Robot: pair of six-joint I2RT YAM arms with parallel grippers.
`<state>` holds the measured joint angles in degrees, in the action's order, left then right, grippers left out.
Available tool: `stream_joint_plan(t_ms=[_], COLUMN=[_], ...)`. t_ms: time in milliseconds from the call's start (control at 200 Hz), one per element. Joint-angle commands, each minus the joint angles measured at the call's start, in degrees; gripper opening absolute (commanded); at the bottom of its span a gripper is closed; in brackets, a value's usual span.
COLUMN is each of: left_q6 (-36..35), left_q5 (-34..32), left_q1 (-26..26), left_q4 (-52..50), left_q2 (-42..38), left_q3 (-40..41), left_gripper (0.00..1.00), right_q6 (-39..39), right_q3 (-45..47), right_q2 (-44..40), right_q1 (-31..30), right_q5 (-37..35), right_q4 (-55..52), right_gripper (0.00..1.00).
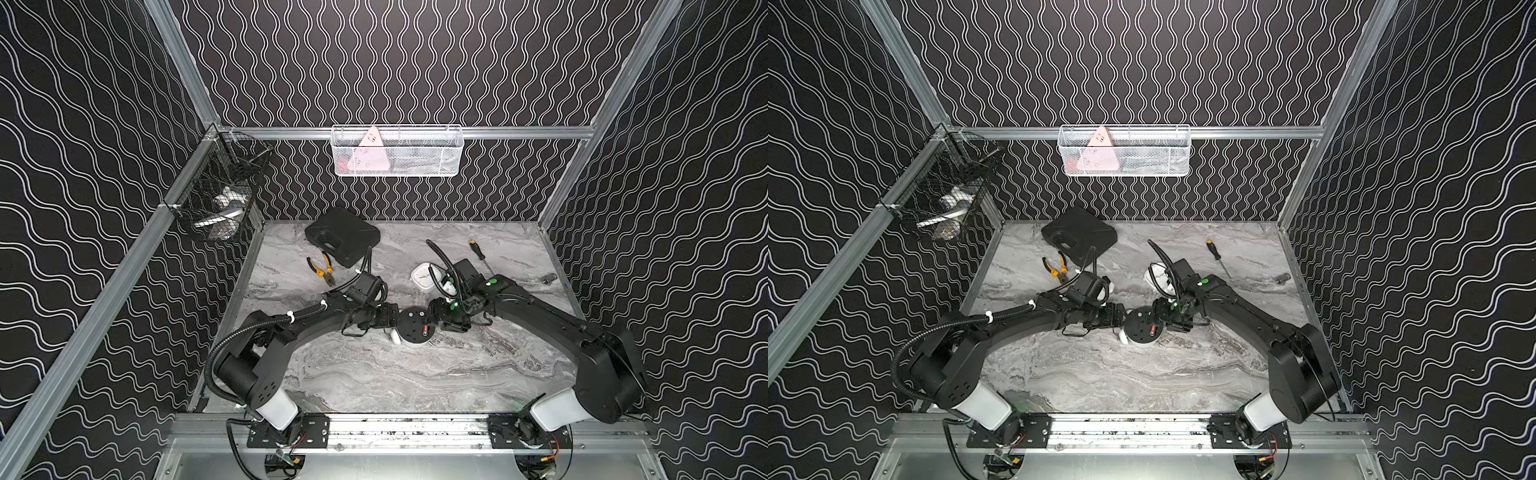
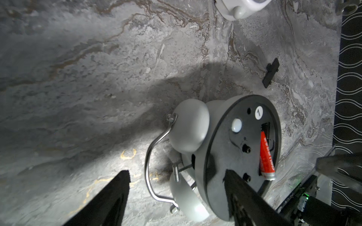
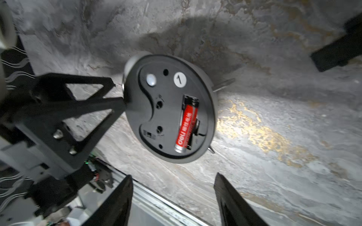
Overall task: Insert the battery into the alarm
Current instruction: Install the battery in the alarm.
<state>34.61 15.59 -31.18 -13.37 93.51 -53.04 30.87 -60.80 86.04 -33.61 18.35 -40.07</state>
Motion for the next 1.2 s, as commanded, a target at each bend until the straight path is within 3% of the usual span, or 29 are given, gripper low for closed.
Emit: stream_joint_plan(t_ms=[0,150,275,520,731,1196], left_q6=[-1.31,-3.00,-3.50,-3.85,-4.16,-6.35], left_q5=[0.71,-1.68,-2.62,-4.06,-4.10,-5.05], left_q1=[-0.85,-1.75,-1.80,-1.86,-1.87,-1.90], left_q4=[-1.26,-4.78,-6.25,-7.38,-7.45,-8.45], left_q2=[1.84,3.24,3.65,3.38,3.69,4.04], left_q3=[-1.30,-2.24,-2.53,-3.13,-3.13,-3.27], left_gripper=[0.77,0.62,0.61,0.61,0.60,0.58], right_q6=[-4.32,-1.47,1.56,3.80,6.50,4.98], right_q3=[1.38,1.38,1.07,0.45,1.08,-0.30], right_q2=[-0.42,1.13,0.93,1.56,3.65,6.94], right_q1=[-0.39,-1.39,-1.98,-2.08,-2.09,-1.29], right_q5=[-4.65,-3.50,-0.31,-0.70,1.25,-2.70], right_q4=[2.65,3.36,4.92,1.05,0.52,-0.38], right_gripper=[0.67,0.47,0.38,0.19,0.12,0.04])
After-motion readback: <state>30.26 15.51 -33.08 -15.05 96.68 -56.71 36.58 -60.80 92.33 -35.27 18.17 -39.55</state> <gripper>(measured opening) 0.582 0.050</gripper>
